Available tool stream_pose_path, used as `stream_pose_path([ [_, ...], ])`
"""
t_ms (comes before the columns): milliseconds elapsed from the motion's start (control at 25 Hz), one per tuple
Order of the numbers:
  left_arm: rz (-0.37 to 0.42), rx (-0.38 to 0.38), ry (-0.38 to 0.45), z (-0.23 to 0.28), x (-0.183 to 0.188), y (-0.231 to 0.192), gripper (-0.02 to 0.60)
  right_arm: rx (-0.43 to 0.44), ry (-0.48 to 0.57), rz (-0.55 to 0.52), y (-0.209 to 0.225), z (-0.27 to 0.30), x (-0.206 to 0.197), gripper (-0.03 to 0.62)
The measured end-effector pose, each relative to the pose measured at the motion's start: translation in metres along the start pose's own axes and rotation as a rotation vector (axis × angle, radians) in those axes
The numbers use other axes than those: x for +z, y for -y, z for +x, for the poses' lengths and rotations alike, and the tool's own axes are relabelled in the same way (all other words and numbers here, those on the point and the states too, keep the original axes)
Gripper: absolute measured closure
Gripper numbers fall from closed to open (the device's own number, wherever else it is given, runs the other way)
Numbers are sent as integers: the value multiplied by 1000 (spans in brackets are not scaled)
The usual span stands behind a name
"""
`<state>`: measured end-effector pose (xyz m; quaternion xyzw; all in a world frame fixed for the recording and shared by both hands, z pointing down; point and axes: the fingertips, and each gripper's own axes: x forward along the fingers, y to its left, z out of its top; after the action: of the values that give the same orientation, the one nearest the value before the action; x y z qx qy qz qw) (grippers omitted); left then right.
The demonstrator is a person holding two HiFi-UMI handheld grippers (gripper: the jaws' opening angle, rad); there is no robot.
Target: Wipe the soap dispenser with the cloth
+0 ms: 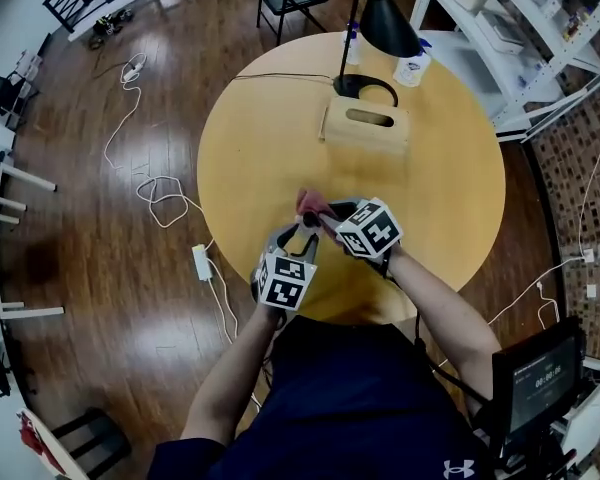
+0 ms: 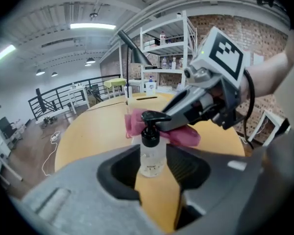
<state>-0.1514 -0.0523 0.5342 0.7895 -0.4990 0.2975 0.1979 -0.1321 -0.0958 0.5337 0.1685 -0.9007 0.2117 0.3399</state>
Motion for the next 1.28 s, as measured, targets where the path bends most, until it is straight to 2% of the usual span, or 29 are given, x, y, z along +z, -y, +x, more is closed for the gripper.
stream_pose_path([
  [120, -28, -10, 1, -5, 0, 0, 416, 43, -2, 48, -16, -11, -18, 526],
  [200, -16, -26, 3, -8, 2, 3, 416, 74, -4, 64, -27, -18, -29, 526],
  [280, 26, -42, -5, -9, 3, 8, 416, 82, 8, 87, -29, -22, -32, 526],
  [400, 109, -47, -33, -5, 3, 14, 417, 36, 40, 99, -13, -17, -18, 526],
  [480, 127, -39, -49, -3, 3, 15, 416, 31, 38, 80, -9, -8, -4, 526],
  [600, 110, -43, -62, -5, 3, 14, 416, 37, 20, 36, -17, -2, 3, 526],
  [680, 81, -52, -70, -8, 2, 12, 422, 31, 16, 36, -25, -10, -7, 526],
  [760, 60, -63, -71, -9, -2, 9, 449, 39, 17, 75, -35, -19, -24, 526],
  [880, 58, -85, -78, -11, -1, 8, 449, 48, 33, 135, -35, -21, -34, 526],
  [1040, 80, -99, -84, -4, 5, 9, 449, 32, 64, 179, -7, -10, -9, 526],
  [1160, 84, -115, -120, -6, 6, 13, 448, 31, 60, 182, -4, 0, 2, 526],
  [1280, 33, -89, -141, -8, 9, 15, 416, 36, 72, 196, -11, -1, -1, 526],
])
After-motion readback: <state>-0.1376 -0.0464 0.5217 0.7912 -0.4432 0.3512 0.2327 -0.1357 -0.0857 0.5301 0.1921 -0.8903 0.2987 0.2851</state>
